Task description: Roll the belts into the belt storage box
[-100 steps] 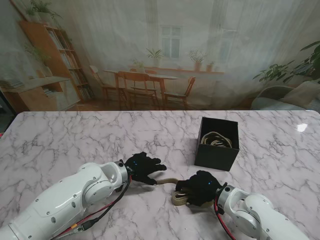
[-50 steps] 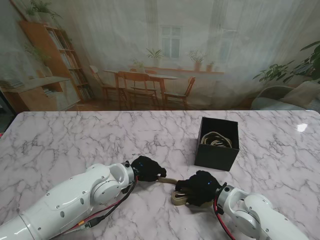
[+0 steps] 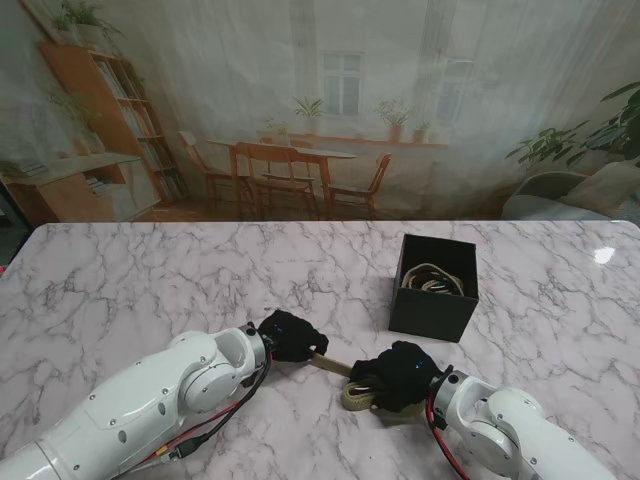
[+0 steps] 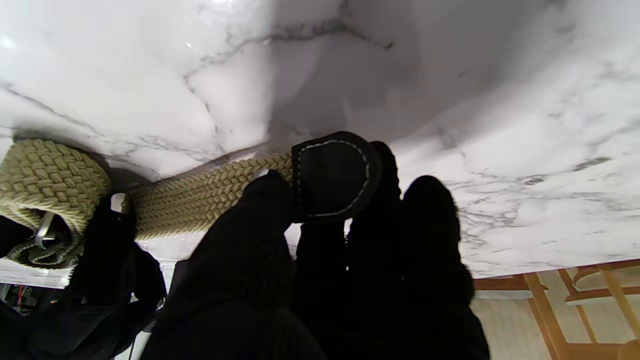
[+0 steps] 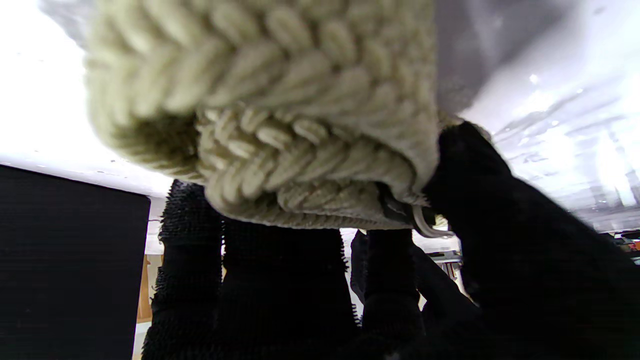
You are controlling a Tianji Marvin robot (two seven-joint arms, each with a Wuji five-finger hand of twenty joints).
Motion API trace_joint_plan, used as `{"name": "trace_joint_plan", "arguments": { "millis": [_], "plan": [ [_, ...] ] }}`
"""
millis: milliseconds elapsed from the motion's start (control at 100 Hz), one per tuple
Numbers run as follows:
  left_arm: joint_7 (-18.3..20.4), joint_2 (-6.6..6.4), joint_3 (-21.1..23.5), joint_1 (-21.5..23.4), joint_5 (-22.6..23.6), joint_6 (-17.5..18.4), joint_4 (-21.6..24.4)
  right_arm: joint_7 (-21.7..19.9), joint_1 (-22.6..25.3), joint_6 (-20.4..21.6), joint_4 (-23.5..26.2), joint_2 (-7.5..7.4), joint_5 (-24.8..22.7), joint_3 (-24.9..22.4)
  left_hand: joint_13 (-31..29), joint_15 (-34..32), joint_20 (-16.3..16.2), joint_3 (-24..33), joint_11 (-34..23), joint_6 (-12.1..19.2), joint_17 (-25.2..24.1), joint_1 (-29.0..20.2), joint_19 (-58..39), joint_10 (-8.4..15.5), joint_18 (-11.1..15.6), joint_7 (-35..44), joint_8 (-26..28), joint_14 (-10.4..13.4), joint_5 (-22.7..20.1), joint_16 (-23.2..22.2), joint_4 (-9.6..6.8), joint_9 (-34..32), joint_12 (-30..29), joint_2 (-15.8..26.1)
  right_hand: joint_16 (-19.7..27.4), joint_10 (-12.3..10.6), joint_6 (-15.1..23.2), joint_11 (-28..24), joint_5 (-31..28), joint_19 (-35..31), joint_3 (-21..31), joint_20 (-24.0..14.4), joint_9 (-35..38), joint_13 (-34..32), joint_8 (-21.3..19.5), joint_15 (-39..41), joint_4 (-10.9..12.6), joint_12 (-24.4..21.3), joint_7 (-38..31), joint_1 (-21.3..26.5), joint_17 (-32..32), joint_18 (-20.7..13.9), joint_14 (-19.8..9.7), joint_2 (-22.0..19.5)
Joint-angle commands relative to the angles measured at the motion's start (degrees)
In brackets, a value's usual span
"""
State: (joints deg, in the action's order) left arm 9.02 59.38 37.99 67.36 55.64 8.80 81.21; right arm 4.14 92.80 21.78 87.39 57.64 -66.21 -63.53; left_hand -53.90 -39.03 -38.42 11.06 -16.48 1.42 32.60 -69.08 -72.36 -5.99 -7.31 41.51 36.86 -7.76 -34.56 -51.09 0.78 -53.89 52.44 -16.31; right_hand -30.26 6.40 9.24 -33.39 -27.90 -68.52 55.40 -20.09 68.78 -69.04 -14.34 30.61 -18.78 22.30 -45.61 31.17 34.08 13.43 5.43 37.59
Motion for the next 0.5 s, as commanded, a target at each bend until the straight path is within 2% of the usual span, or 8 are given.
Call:
{"name": "trace_joint_plan", "arguments": {
  "millis": [0, 320, 490],
  "plan": [
    [1.43, -0.70, 1.28, 0.82, 0.84, -0.60, 0.30, -0.63, 0.98, -0.44, -1.27, -0.07, -0.45, 0.37, -1.95, -2.89, -1.66, 3.06, -1.37, 0.97, 1.56, -4.11, -3.28, -0.29, 2.29, 8.65, 1.76, -0.37, -4.94, -1.21, -0.69, -1.91, 1.16, -0.38, 1.49, -10.53, 0.79, -1.17, -3.77, -0.76, 7.29, -0.44, 4.17, 0.14, 0.22, -1.48, 3.99, -0.55, -4.65, 5.87, -0.11, -0.46, -5.32, -2.80],
    [3.46, -1.59, 7.84, 5.27, 5.01, 0.49, 2.57, -0.55, 1.07, -0.83, -1.24, -0.05, -0.51, 0.33, -1.81, -3.43, -1.95, 3.87, -1.85, 1.09, 1.37, -3.82, -3.37, -0.56, 2.46, 9.41, 2.37, -0.10, -4.60, -1.68, -0.44, -1.67, 2.01, -0.28, 1.49, -10.51, 0.47, -1.25, -3.73, -0.85, 7.37, -0.37, 4.22, 0.03, 0.39, -1.41, 4.00, -0.60, -4.70, 5.88, 0.02, -0.50, -5.36, -2.78],
    [4.23, -1.90, 10.69, 7.42, 6.84, 0.98, 3.54, -0.43, 1.05, -0.90, -1.37, -0.02, -0.39, 0.38, -1.70, -3.60, -2.10, 3.97, -1.93, 1.13, 1.21, -3.78, -3.34, -0.67, 2.49, 9.51, 2.51, -0.10, -4.52, -1.86, -0.36, -1.58, 2.20, -0.30, 1.49, -10.54, -1.26, -1.36, -1.76, -0.83, 7.44, -0.27, 4.34, -0.02, 0.33, -1.36, 4.01, -0.63, -3.22, 5.97, 0.04, -0.57, -5.31, -2.68]
  ]
}}
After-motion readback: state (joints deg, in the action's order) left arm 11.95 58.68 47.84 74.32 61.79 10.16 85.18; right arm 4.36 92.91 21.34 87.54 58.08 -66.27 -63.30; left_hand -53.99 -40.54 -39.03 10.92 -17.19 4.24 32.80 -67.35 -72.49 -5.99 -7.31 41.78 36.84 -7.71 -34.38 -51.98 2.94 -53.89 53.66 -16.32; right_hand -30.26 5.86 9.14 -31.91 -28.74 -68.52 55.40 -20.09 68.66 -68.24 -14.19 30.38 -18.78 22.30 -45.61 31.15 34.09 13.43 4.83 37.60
